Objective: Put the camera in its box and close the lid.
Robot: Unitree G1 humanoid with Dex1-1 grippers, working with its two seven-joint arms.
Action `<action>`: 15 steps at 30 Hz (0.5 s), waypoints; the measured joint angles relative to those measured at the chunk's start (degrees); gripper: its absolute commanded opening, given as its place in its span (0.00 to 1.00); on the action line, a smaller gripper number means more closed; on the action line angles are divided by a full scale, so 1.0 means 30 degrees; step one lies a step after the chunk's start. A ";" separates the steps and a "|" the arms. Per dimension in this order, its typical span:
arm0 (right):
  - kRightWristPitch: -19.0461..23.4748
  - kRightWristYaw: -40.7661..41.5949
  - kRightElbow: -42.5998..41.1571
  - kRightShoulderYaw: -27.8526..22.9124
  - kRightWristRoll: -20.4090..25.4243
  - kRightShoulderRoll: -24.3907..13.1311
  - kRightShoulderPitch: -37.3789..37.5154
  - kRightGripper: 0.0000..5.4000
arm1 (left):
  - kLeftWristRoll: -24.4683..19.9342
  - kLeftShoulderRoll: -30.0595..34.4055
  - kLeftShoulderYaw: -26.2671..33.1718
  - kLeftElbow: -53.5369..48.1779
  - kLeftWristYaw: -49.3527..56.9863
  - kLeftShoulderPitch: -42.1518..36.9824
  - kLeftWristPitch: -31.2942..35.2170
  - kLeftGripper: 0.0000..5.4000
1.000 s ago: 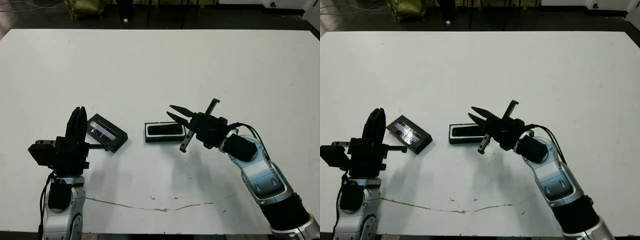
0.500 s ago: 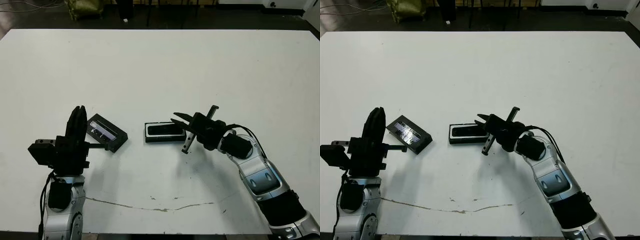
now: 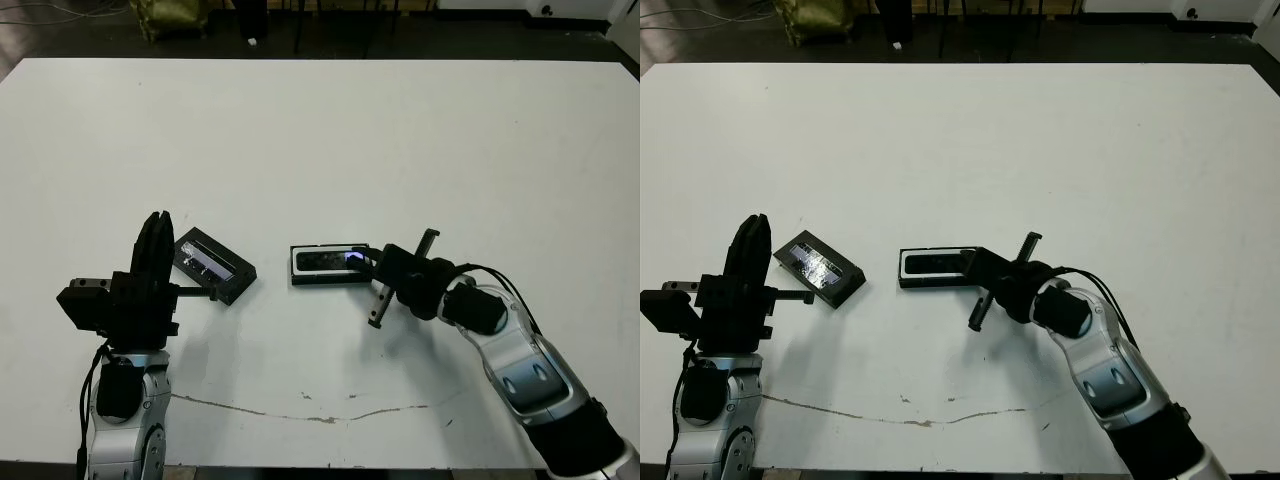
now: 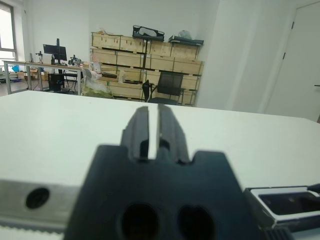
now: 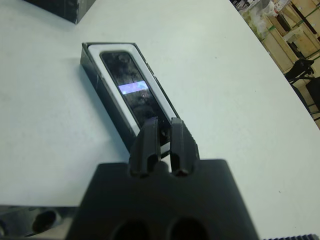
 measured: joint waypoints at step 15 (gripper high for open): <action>-0.1497 0.0249 -0.1457 -0.3799 0.2937 -0.0952 0.0720 0.00 | -0.0165 0.0006 0.0041 -0.0154 -0.0001 0.0040 0.0235 0.00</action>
